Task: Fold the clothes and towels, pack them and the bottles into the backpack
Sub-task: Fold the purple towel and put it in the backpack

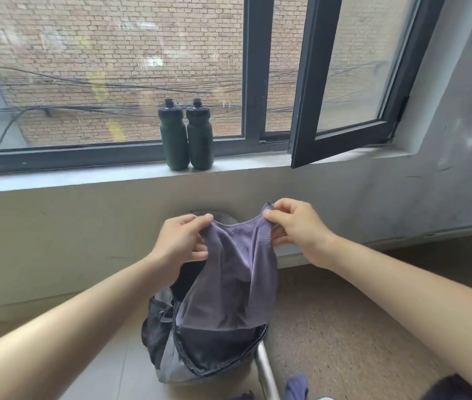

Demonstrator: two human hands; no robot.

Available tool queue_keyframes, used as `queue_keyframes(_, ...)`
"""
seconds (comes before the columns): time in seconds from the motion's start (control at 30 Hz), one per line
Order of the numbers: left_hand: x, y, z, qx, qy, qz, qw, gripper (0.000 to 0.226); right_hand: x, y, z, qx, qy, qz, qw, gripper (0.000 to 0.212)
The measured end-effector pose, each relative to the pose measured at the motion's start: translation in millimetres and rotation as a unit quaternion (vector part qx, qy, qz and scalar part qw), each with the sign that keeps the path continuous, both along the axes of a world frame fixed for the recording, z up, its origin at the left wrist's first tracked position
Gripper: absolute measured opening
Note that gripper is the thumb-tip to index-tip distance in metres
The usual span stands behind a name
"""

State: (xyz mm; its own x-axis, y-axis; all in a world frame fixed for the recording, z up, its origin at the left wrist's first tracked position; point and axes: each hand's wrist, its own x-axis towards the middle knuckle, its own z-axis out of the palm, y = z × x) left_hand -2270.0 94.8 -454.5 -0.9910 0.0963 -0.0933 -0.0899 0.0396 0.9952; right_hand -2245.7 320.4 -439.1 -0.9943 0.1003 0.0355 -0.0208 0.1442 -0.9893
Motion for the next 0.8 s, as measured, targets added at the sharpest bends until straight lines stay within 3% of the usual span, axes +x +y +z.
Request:
queue_keyframes(0.3, 20.0, 18.6, 4.8, -0.026, 0.066, -0.099, 0.993, 0.017, 16.1, -25.7, 3.2, 0.13, 0.058, 0.139, 0.98, 0.005)
queue_keyframes(0.37, 21.1, 16.7, 5.7, -0.02, 0.07, -0.101, 0.992, 0.015, 18.3, -23.7, 5.1, 0.123, 0.058, 0.157, 0.978, 0.02)
queue_keyframes(0.6, 27.3, 15.7, 7.3, -0.053, 0.134, -0.134, 0.981, 0.035, 18.3, -24.4, 0.3, 0.157, 0.121, 0.15, 0.969, 0.012)
queue_keyframes(0.7, 27.1, 17.6, 6.1, -0.068, 0.171, -0.118, 0.976, 0.019, 16.8, -23.3, 1.6, 0.163, 0.13, 0.147, 0.967, 0.024)
queue_keyframes(0.8, 22.8, 15.4, 3.2, -0.07, 0.182, -0.115, 0.974, 0.023, 16.9, -23.3, 4.4, 0.187, 0.153, 0.118, 0.963, 0.03)
